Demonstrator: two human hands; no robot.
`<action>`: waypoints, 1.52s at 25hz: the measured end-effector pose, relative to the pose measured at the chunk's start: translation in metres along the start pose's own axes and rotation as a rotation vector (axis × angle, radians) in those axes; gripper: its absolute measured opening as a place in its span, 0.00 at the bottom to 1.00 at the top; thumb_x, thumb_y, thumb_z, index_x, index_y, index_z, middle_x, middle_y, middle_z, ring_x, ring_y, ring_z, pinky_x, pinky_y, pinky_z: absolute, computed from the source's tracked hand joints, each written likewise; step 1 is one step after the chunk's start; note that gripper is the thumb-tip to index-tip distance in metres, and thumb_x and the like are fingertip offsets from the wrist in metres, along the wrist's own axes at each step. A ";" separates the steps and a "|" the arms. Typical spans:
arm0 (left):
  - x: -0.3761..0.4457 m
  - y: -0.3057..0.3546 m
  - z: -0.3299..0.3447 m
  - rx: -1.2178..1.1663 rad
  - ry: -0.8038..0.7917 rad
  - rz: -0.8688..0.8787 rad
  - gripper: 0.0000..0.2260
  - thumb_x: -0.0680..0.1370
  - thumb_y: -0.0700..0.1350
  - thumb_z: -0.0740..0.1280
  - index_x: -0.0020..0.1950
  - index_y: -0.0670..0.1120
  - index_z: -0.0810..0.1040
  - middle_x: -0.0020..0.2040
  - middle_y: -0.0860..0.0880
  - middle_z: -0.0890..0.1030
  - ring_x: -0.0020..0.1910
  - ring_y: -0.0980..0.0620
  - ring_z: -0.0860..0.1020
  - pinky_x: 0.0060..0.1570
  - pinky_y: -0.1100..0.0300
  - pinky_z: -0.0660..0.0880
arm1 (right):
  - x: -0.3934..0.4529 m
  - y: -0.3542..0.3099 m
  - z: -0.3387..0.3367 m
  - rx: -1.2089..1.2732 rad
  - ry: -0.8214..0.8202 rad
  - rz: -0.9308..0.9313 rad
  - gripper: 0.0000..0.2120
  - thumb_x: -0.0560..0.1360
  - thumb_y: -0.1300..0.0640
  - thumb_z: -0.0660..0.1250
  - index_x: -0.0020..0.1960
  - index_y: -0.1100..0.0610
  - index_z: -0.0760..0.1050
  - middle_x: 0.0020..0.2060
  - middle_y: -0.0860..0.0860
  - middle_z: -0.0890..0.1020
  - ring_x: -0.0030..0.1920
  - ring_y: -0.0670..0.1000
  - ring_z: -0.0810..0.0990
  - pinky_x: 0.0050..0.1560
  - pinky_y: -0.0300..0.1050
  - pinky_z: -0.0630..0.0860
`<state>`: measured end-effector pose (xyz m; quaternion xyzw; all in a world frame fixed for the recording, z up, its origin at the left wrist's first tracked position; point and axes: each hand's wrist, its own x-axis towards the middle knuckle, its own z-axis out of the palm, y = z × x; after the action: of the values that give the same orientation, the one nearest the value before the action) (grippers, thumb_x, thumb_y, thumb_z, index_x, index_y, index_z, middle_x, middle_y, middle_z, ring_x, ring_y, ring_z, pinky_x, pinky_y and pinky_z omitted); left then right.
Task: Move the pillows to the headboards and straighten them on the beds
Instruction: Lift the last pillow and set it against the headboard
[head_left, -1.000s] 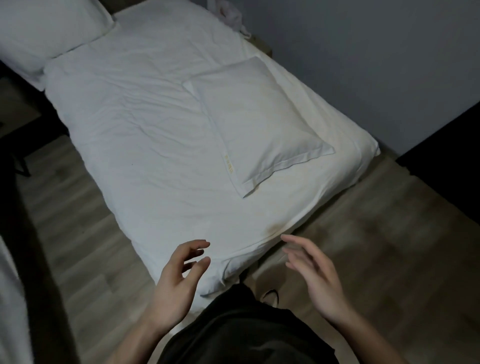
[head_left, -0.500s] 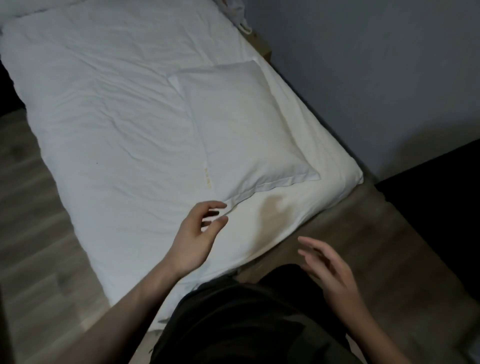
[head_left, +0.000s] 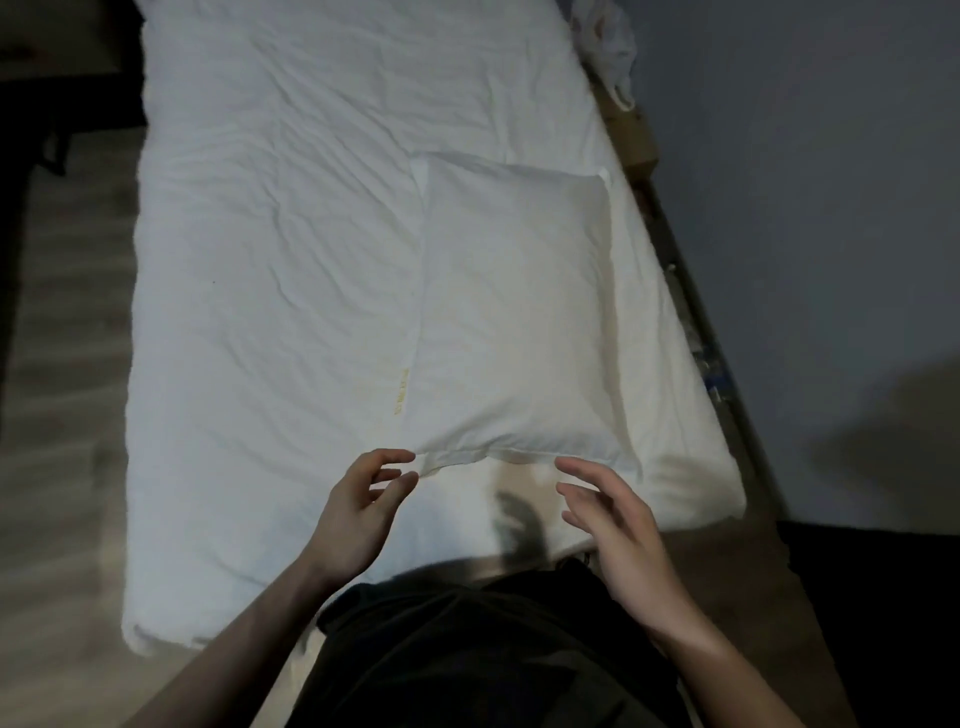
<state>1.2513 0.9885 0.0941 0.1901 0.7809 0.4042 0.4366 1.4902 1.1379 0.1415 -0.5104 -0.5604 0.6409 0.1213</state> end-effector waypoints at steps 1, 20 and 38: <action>0.001 0.001 0.020 0.000 0.060 -0.022 0.08 0.82 0.49 0.67 0.60 0.55 0.81 0.61 0.54 0.82 0.60 0.61 0.79 0.50 0.69 0.73 | 0.019 0.001 -0.021 -0.008 -0.062 -0.004 0.13 0.82 0.58 0.68 0.62 0.45 0.83 0.57 0.42 0.86 0.61 0.44 0.83 0.71 0.61 0.75; 0.120 -0.009 0.216 -0.487 0.402 -0.582 0.17 0.76 0.59 0.68 0.49 0.45 0.78 0.50 0.46 0.79 0.50 0.45 0.78 0.52 0.49 0.77 | 0.170 0.012 -0.185 -0.413 -0.442 0.066 0.10 0.80 0.53 0.71 0.60 0.43 0.83 0.52 0.37 0.86 0.53 0.48 0.84 0.65 0.64 0.78; 0.163 0.127 0.335 -0.712 0.829 -0.521 0.16 0.65 0.41 0.76 0.52 0.38 0.82 0.38 0.44 0.82 0.35 0.43 0.82 0.33 0.58 0.77 | 0.280 -0.017 -0.306 -0.661 -0.678 -0.097 0.09 0.73 0.42 0.70 0.52 0.37 0.81 0.54 0.38 0.85 0.56 0.43 0.83 0.62 0.55 0.82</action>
<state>1.4352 1.3269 0.0114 -0.3386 0.7235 0.5609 0.2173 1.5990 1.5296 0.0567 -0.2569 -0.7654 0.5524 -0.2074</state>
